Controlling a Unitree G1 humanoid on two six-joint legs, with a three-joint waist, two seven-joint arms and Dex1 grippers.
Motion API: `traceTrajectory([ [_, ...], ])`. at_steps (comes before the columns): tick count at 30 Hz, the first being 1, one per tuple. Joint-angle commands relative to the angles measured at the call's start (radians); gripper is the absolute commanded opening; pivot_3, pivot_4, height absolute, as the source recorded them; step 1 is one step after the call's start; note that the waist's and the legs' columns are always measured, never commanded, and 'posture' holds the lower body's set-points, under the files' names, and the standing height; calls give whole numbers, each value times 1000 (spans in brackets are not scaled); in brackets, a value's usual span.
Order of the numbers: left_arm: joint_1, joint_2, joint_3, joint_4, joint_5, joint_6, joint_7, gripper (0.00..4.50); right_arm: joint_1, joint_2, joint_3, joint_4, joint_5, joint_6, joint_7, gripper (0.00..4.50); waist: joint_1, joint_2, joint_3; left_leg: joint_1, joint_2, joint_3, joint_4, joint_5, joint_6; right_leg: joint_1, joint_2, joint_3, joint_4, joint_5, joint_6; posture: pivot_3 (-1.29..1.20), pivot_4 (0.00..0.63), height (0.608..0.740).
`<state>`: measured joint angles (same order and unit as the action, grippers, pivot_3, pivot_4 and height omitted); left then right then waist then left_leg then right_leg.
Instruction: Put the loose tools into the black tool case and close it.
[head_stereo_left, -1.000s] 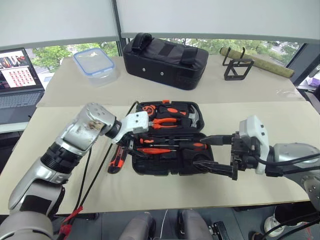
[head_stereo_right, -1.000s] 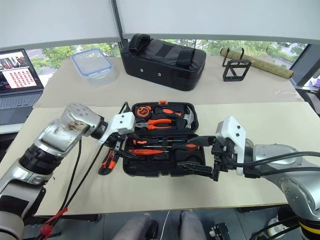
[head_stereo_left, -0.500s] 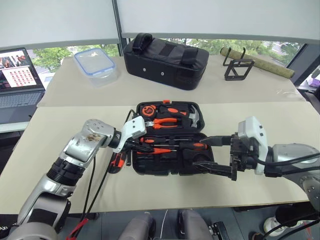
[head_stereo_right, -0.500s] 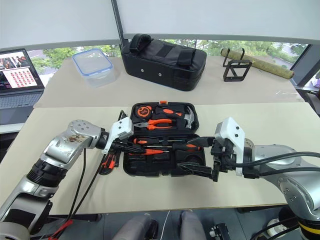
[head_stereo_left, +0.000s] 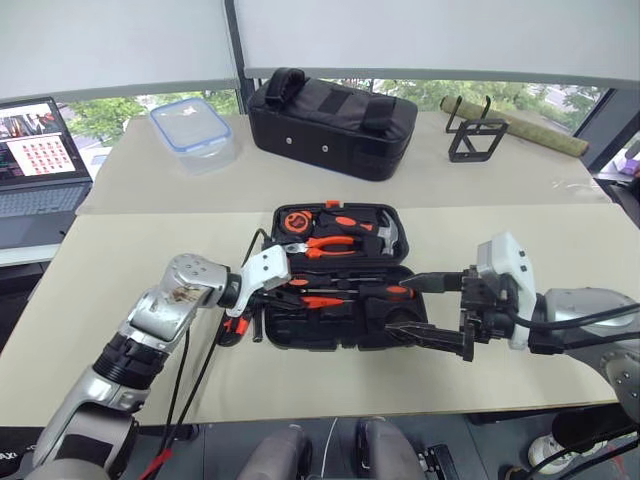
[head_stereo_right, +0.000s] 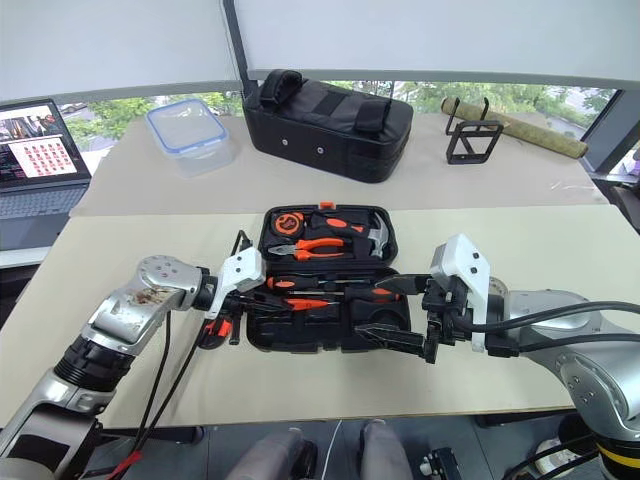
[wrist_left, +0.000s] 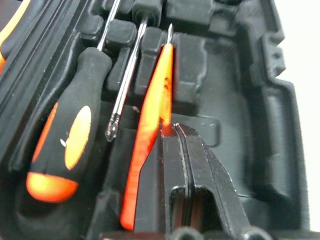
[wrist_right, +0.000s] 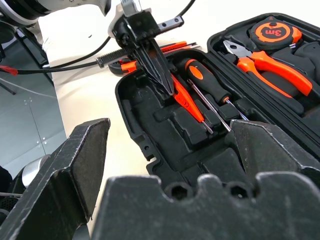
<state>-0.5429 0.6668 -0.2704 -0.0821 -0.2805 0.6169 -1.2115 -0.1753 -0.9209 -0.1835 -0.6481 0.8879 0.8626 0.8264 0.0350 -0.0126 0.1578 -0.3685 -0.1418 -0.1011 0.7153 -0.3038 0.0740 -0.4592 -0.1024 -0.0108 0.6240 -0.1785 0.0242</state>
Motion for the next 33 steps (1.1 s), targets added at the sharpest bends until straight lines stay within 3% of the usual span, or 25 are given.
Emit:
traceTrajectory([
  [1, -18, 1, 35, -48, -45, 15, -7, 18, -9, -3, -4, -4, 12, -7, 9, 4500, 2, 0, 0, 0, 0, 0, 0, 0, 0, 0, 0, 0, 0, 0, 0, 0, 150, 716],
  [13, -37, -101, -30, 147, 108, -188, 107, 18, -7, -2, 5, -8, 23, -2, 9, 4500, 14, 0, 0, 0, -1, 0, 1, 0, 0, 2, -2, -1, -1, 0, 0, 0, 150, 716],
  [19, -13, -106, -15, 126, 99, -188, 102, 18, 8, -2, 0, -21, 31, 1, 3, 4500, 17, 0, 0, 0, -1, 0, 2, 0, 0, 2, -2, -1, 0, 0, 0, 0, 150, 716],
  [25, -49, -137, 71, 65, -34, -100, 75, 18, 5, -1, 5, -18, 36, 1, 3, 4500, 14, -1, 0, -1, -1, 0, 3, 0, 0, 1, -2, -1, 0, 0, 0, 0, 150, 716],
  [33, -39, -132, 3, 119, 51, -175, 87, 18, -18, 6, 20, 2, 37, 2, -3, 4500, 5, 0, 0, -1, 0, 0, 1, 0, 0, 1, -2, -1, 0, 0, 0, 0, 150, 716],
])
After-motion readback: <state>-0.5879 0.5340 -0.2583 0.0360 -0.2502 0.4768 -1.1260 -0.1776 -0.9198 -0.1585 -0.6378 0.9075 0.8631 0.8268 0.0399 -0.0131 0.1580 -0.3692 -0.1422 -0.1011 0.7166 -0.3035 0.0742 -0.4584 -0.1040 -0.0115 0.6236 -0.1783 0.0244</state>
